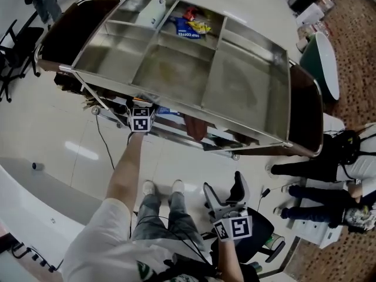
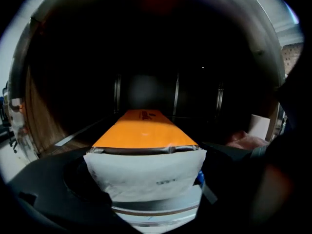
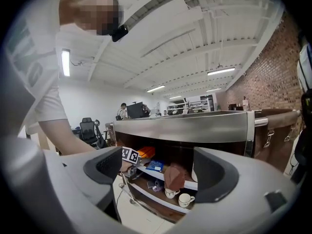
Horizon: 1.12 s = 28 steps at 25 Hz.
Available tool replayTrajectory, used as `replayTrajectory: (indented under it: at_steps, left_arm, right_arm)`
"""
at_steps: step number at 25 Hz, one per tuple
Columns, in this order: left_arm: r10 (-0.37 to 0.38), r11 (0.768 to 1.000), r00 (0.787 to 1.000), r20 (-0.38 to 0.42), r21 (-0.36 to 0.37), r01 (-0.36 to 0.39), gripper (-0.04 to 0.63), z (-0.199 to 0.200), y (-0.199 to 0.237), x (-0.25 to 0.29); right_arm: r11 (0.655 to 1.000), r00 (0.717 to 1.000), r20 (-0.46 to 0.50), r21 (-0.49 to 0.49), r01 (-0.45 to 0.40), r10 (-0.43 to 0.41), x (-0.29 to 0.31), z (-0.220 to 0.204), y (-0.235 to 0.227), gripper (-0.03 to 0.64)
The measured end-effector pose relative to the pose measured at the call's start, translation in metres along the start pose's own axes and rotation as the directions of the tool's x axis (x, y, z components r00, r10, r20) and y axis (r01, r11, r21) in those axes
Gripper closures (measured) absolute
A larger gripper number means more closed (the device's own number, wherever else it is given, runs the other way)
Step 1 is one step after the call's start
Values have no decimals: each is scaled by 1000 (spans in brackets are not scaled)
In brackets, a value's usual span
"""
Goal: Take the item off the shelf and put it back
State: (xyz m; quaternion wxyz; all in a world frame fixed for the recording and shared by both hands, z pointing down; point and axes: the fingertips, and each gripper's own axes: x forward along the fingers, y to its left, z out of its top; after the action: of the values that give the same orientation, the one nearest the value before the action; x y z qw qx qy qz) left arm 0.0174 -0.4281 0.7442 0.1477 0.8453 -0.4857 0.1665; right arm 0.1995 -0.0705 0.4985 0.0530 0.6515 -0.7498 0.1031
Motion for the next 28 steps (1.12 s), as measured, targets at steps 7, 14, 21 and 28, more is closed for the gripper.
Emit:
replayTrajectory:
  at_steps: [7, 14, 21, 28]
  left_arm:
    - [16, 1000, 998, 60, 22, -18, 185, 19, -4, -18]
    - [-35, 996, 996, 84, 89, 27, 199, 37, -25, -75]
    - [-1, 998, 1000, 22, 55, -1, 199, 12, -30, -173]
    - [25, 998, 999, 22, 57, -26, 199, 20, -52, -279]
  right_arm:
    - [1000, 1000, 3, 0, 15, -15, -4, 1, -8, 149]
    - [999, 998, 48, 14, -40, 39, 1, 13, 7, 149]
    - [993, 988, 114, 32, -111, 107, 7, 35, 21, 149]
    - [976, 975, 94, -96, -193, 202, 13, 29, 37, 149]
